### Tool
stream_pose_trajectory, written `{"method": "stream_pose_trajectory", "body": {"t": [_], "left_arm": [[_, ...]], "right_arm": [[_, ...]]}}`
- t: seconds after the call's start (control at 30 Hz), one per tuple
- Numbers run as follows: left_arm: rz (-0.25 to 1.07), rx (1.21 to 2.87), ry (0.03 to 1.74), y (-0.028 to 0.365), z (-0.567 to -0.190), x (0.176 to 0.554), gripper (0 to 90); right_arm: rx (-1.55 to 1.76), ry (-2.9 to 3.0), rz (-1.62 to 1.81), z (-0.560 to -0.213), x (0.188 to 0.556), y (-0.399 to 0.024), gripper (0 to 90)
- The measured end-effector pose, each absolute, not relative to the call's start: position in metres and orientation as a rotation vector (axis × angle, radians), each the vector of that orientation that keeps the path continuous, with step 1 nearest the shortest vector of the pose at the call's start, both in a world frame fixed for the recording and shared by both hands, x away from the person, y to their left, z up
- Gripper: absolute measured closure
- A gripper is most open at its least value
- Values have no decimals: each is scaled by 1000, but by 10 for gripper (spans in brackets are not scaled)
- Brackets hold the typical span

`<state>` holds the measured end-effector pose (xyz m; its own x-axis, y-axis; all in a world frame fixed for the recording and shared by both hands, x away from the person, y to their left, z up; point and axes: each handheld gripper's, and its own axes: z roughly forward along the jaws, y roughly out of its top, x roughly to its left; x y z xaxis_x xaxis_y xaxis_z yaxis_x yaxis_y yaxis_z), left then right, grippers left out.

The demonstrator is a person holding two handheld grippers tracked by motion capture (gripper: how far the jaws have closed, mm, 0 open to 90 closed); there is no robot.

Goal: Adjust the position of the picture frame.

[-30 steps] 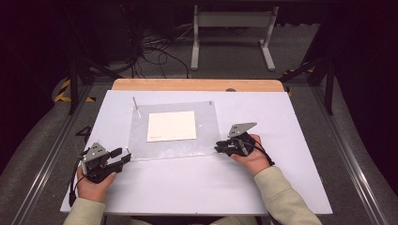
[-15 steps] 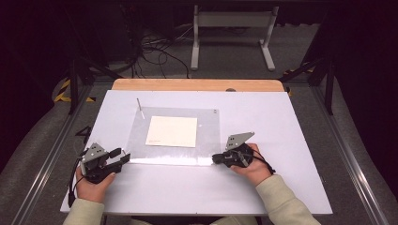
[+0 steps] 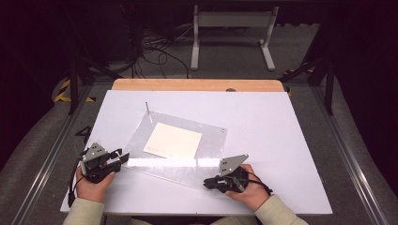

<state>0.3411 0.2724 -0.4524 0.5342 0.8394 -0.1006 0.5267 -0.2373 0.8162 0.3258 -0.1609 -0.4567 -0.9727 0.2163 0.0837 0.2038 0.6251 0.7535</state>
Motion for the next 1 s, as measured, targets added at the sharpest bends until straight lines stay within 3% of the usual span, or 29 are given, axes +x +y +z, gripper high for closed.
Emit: {"method": "stream_pose_trajectory", "body": {"t": [0.17,0.33,0.57,1.0], "left_arm": [[460,1905,1132,275,-452,340,671],[501,1914,1162,279,-449,338,835],[560,1941,1170,271,-440,345,851],[594,1906,1182,228,-423,406,841]], "right_arm": [[354,2808,1286,-456,321,-158,833],[357,2811,1299,-457,322,-159,832],[355,2808,1307,-457,322,-159,832],[368,2796,1328,-458,313,-157,832]]}}
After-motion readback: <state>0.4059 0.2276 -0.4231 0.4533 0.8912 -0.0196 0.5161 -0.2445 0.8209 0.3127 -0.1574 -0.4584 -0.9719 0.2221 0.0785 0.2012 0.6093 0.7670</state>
